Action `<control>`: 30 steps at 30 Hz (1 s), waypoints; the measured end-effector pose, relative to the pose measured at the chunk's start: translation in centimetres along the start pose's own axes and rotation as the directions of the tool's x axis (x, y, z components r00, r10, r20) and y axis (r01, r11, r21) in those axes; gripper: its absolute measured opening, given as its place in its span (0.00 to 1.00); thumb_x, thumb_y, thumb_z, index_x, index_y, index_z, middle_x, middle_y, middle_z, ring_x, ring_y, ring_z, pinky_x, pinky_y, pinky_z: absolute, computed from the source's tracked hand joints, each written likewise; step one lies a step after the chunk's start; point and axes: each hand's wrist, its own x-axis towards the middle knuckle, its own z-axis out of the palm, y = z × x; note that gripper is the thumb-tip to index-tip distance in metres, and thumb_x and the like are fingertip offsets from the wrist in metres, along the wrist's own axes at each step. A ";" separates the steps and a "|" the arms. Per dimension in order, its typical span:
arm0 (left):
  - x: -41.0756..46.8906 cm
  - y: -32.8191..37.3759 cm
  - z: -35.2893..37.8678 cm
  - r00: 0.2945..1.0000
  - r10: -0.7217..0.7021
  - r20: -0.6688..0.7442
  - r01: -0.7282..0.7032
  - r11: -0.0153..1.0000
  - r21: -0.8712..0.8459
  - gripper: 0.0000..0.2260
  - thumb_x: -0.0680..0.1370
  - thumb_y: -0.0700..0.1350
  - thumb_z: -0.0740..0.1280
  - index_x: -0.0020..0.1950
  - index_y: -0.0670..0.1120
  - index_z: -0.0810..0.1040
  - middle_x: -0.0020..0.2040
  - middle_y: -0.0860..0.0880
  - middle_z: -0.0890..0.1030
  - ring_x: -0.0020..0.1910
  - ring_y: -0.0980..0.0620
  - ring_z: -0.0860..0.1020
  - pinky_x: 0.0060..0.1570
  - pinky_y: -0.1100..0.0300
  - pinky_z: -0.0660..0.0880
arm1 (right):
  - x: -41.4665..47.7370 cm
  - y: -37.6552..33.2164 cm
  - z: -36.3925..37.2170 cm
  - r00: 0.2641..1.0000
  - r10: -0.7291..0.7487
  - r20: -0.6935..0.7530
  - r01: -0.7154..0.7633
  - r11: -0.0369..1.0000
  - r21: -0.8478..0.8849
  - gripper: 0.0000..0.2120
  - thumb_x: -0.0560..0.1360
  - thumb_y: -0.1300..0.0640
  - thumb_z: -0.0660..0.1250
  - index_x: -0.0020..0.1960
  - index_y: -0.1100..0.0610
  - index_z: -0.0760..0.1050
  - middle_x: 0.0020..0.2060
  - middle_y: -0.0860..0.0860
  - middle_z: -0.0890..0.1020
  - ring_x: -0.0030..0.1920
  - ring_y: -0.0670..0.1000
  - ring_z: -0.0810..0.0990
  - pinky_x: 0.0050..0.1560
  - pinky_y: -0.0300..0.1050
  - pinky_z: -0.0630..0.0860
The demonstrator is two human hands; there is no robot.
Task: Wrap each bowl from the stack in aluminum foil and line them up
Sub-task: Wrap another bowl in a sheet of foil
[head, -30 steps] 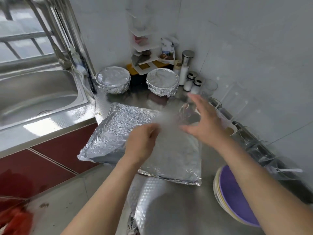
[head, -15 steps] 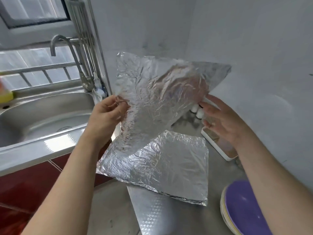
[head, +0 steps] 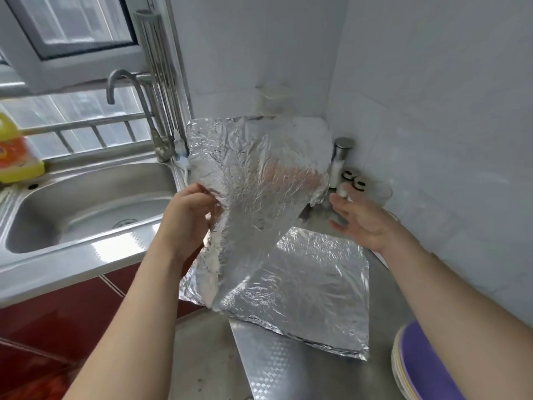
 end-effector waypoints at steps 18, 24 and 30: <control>2.9 5.0 -4.9 0.998 0.058 0.012 -0.058 0.998 -0.005 0.12 0.73 0.32 0.63 0.37 0.47 0.77 0.34 0.51 0.79 0.33 0.54 0.76 0.38 0.58 0.71 | -0.3 -1.2 3.1 0.981 0.063 0.185 -0.064 0.998 0.001 0.31 0.53 0.58 0.85 0.54 0.61 0.78 0.38 0.55 0.83 0.37 0.51 0.84 0.32 0.39 0.80; 3.6 6.5 -5.4 0.979 0.206 -0.003 -0.202 0.966 0.160 0.20 0.74 0.28 0.65 0.35 0.51 0.85 0.37 0.53 0.84 0.39 0.55 0.81 0.51 0.58 0.75 | -2.5 -7.3 4.1 0.967 -0.255 -0.019 0.250 0.960 -0.125 0.16 0.58 0.61 0.78 0.44 0.63 0.80 0.37 0.55 0.84 0.38 0.50 0.85 0.46 0.41 0.82; 3.8 6.2 -4.8 0.932 0.361 0.030 -0.355 0.896 0.268 0.16 0.71 0.29 0.71 0.41 0.51 0.87 0.39 0.54 0.85 0.40 0.56 0.82 0.45 0.65 0.76 | -5.9 -9.1 3.9 0.896 -0.445 0.018 0.400 0.787 -0.470 0.08 0.65 0.65 0.75 0.44 0.61 0.84 0.35 0.49 0.85 0.35 0.44 0.84 0.39 0.33 0.78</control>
